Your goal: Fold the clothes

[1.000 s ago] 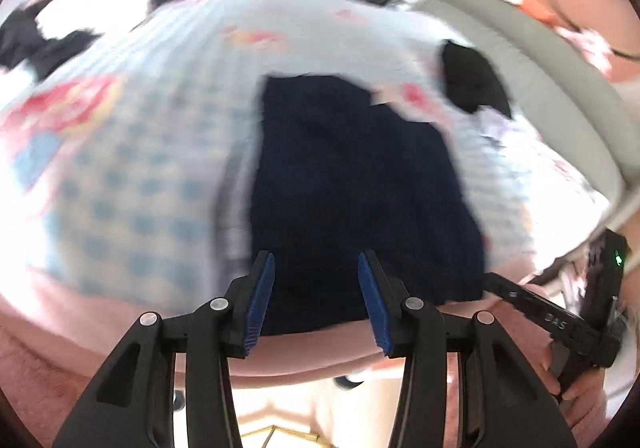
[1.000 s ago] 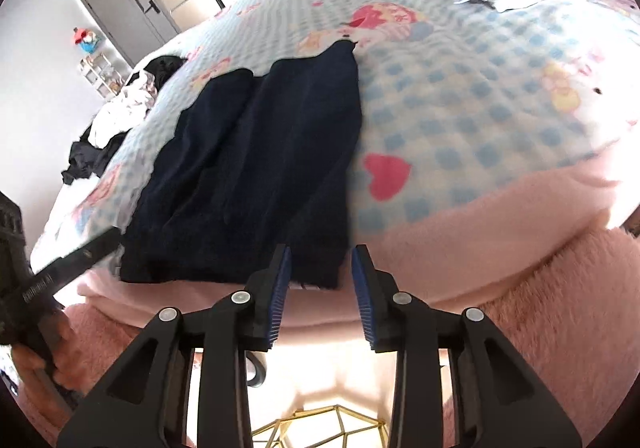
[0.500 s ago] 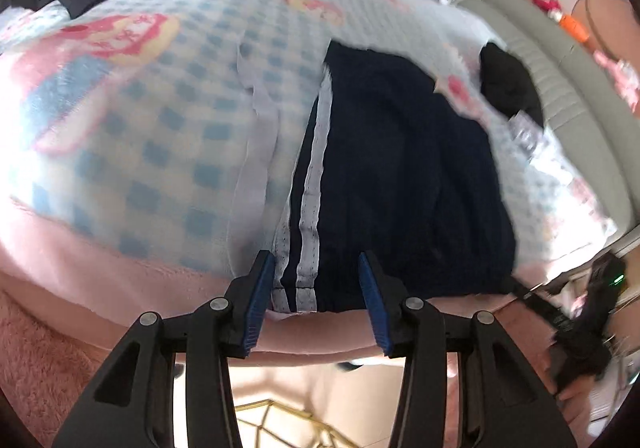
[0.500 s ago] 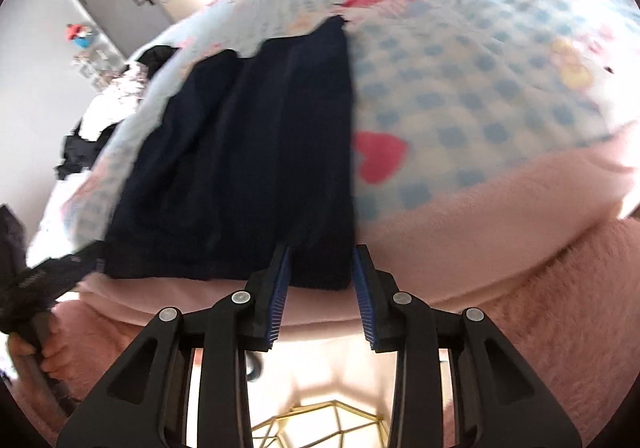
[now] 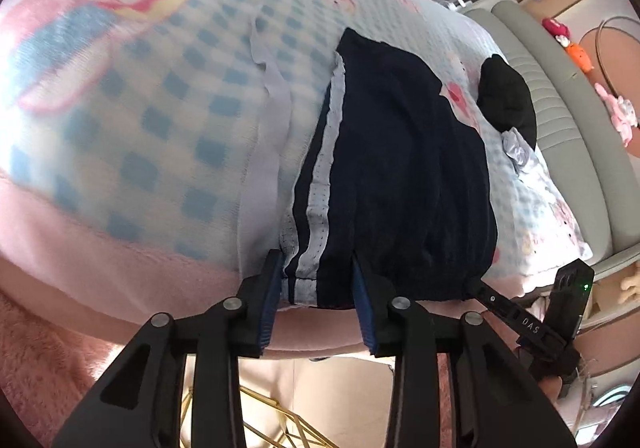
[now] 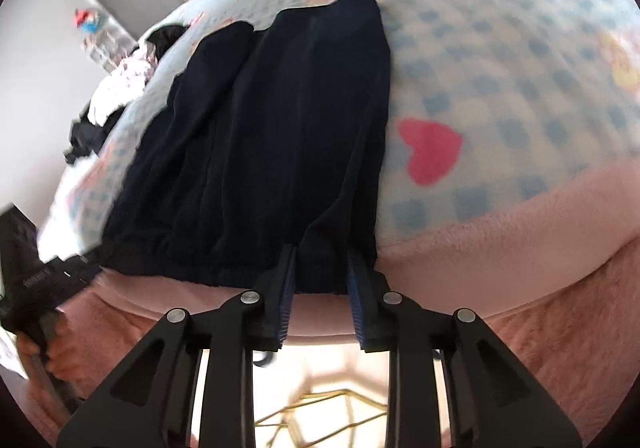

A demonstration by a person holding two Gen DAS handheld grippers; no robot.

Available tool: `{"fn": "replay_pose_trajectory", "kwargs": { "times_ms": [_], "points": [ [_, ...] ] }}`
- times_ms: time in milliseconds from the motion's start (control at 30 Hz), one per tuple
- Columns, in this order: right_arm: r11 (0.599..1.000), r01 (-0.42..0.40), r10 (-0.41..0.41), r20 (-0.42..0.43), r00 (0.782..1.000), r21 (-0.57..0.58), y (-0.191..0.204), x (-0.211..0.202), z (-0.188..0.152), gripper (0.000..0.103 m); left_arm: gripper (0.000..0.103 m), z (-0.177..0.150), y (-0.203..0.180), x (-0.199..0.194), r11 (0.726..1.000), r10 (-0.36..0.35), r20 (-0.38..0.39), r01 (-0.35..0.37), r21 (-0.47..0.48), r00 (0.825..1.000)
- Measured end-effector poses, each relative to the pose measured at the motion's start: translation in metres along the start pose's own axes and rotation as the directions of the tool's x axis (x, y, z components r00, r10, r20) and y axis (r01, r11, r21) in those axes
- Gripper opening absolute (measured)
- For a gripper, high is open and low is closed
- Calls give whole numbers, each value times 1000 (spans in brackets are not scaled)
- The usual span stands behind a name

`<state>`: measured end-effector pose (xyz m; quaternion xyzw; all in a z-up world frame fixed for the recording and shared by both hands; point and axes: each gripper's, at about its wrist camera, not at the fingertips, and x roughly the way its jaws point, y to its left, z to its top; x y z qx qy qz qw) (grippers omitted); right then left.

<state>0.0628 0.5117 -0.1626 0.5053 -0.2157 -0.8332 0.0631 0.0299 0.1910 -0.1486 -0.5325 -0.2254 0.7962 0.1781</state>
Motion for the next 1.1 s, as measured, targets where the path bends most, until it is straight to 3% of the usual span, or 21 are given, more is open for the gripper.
{"fn": "replay_pose_trajectory", "kwargs": {
  "times_ms": [100,167,267,433,467,500,567,633,667,700,833,933,1100],
  "points": [
    [998,-57,57,4,998,-17,3,-4,2,25,36,7,2,6,997,-76,-1,76,-28,997],
    [997,-76,77,21,997,-30,4,-8,4,24,34,9,1,1,995,-90,25,91,-32,996],
    [998,-25,27,24,999,-51,6,-8,4,24,32,13,3,-3,998,-48,45,50,-35,998],
    [998,50,-52,-40,998,-46,5,13,4,25,34,13,11,8,996,-67,-8,66,-52,998],
    [998,42,-44,-42,998,-51,7,13,4,32,36,12,10,11,997,-62,-16,61,-42,998],
    [998,29,-31,-46,998,-56,9,14,5,46,38,11,9,14,998,-61,-27,60,-37,998],
    [996,14,-19,-59,998,-87,16,17,6,54,39,9,7,20,998,-63,-45,62,-31,997],
    [993,44,-49,-46,998,-108,21,14,7,35,40,9,2,22,999,-39,-51,39,-8,998],
    [992,53,-57,-31,998,-118,23,10,7,22,43,10,2,21,999,-43,-52,43,-8,998],
    [992,45,-48,-22,999,-115,23,5,7,16,46,10,4,19,997,-72,-49,70,-25,996],
    [999,-21,22,14,1000,-31,8,-12,6,14,47,11,30,3,965,-201,9,200,-168,980],
    [1000,-4,4,35,999,14,-5,-21,4,14,45,14,36,-5,969,-157,30,160,-186,987],
    [999,48,-48,29,998,23,3,-13,2,14,43,10,13,5,997,-54,-26,52,-55,998]
  ]
}}
